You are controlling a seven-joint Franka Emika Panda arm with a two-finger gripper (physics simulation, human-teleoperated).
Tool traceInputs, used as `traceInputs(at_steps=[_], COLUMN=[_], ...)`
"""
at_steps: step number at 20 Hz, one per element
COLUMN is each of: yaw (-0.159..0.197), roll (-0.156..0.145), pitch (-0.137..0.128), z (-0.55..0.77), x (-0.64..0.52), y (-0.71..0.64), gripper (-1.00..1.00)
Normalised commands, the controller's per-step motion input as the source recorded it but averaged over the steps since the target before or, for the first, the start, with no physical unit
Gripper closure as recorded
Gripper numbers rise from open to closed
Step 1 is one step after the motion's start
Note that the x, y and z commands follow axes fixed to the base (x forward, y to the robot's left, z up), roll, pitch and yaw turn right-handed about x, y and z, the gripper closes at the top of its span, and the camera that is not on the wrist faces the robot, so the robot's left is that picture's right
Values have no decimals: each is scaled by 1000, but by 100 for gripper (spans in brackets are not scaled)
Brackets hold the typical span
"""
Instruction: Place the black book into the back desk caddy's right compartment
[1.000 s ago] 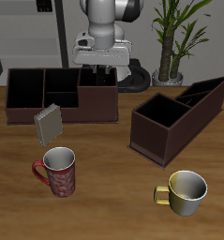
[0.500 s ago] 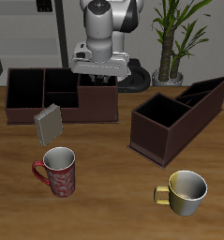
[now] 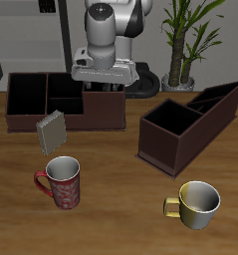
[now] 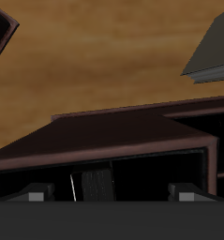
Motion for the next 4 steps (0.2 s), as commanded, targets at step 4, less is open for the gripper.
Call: traceInputs(at_steps=[4], yaw=[3], roll=[-1], pitch=[0], z=[111], x=[6], y=[-31], gripper=[-100])
